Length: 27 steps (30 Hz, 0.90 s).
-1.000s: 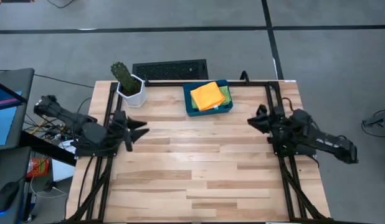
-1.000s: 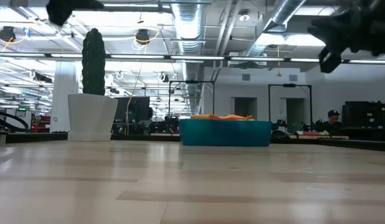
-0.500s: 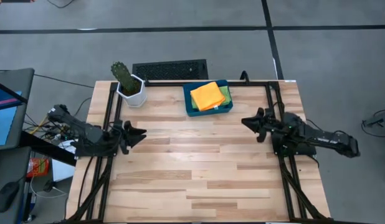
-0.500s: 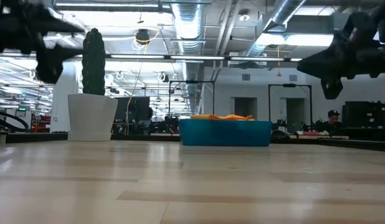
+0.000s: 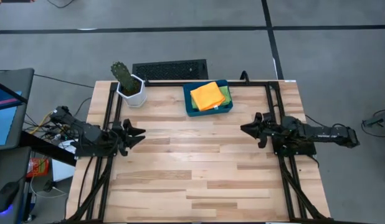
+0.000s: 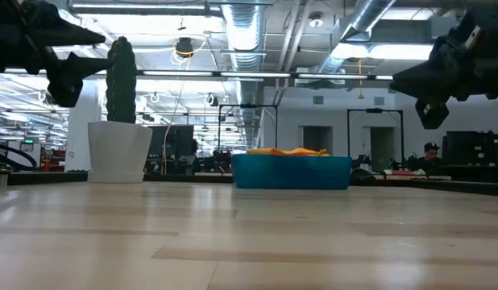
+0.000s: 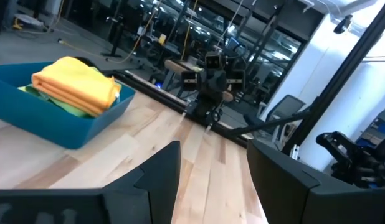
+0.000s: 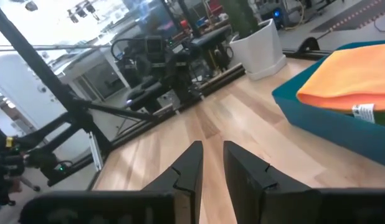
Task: Fold microfiber towels
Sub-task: Return to Home Position
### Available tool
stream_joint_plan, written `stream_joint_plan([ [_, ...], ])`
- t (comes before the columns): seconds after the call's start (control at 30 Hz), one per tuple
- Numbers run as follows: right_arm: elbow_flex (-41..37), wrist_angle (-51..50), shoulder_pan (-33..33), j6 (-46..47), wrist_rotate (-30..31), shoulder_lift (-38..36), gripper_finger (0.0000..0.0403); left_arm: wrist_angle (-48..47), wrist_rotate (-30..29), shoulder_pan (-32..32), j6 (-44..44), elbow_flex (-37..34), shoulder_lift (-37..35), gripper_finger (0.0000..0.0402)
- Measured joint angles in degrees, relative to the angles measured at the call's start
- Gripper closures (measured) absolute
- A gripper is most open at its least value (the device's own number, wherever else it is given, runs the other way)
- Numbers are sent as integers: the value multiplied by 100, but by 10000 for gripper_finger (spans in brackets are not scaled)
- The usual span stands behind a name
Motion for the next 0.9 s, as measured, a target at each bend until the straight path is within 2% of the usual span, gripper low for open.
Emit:
stream_joint_plan([
  [0.9,0,-13,24,-17,-7,6,315,-46,-63,0,-52,4,0,223],
])
